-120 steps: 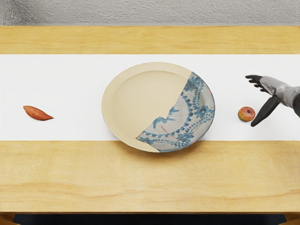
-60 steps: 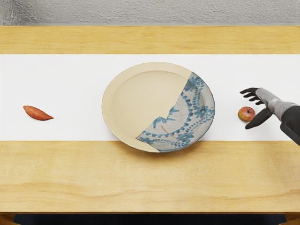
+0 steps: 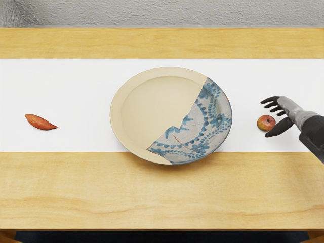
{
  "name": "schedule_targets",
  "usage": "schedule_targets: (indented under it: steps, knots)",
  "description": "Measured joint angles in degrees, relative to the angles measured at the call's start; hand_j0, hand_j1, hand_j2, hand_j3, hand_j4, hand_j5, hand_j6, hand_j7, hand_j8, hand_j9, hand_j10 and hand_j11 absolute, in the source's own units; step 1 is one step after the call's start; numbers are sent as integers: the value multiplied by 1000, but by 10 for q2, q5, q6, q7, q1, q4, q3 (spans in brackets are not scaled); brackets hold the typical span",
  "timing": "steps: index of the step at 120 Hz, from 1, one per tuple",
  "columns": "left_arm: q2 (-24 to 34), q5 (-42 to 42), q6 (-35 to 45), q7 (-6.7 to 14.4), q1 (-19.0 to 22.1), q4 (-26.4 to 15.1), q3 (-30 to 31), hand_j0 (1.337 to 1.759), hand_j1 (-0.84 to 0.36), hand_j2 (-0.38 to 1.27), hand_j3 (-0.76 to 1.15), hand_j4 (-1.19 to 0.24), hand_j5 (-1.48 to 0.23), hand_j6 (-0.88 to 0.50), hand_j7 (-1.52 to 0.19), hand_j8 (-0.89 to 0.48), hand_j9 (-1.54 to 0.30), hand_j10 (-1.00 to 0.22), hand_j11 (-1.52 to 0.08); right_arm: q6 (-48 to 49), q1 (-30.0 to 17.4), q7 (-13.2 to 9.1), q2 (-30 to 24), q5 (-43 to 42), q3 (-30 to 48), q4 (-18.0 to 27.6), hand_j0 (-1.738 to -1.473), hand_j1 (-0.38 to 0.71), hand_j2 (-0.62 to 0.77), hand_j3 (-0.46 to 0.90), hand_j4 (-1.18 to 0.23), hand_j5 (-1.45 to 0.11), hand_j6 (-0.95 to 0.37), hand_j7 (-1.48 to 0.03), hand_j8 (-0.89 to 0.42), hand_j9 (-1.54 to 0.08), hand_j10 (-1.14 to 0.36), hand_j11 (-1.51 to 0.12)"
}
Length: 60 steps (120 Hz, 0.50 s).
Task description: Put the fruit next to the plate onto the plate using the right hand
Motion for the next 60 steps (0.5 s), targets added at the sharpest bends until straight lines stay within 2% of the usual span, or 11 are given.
schedule_targets:
  steps: [60]
  knots:
    - [0, 0, 0, 0, 0, 0, 0, 1658, 55, 49, 0, -245, -318, -245, -318, -245, -318, -245, -318, 4, 6, 1, 14, 8, -10, -20, -1658, 151, -79, 0, -422, -546, -424, -545, -423, -546, -422, -545]
